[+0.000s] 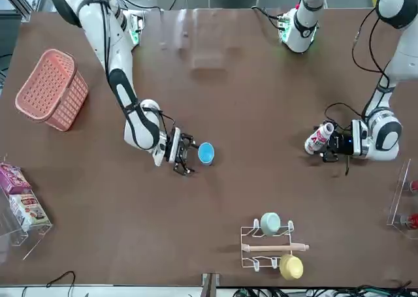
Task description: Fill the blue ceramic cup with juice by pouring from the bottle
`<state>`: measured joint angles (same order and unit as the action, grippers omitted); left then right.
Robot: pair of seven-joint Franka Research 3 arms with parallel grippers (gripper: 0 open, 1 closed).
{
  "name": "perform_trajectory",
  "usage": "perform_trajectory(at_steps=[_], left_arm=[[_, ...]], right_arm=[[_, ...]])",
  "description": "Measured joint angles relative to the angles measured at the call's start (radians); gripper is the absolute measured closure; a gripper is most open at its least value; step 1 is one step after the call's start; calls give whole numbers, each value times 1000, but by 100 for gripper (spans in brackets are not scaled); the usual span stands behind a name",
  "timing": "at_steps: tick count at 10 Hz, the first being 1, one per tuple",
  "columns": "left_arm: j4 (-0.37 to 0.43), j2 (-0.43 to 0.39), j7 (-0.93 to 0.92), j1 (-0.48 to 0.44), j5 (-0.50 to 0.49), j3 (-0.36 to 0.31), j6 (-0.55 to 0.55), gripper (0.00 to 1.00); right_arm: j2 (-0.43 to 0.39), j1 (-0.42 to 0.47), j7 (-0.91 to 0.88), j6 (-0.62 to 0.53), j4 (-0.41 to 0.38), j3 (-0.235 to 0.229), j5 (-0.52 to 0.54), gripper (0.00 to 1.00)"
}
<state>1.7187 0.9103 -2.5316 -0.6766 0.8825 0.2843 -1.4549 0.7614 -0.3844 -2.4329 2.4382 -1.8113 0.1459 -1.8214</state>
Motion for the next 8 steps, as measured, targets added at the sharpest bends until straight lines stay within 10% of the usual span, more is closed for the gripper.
perform_trajectory(at_steps=[2,8], left_arm=[[4,0,0,0,0,2,0,32],[2,-18,-1,-1,0,19,-12,52]], right_arm=[[7,-7,-1,4,5,0,-1,0],[9,-32,-1,12,5,1,-1,0]])
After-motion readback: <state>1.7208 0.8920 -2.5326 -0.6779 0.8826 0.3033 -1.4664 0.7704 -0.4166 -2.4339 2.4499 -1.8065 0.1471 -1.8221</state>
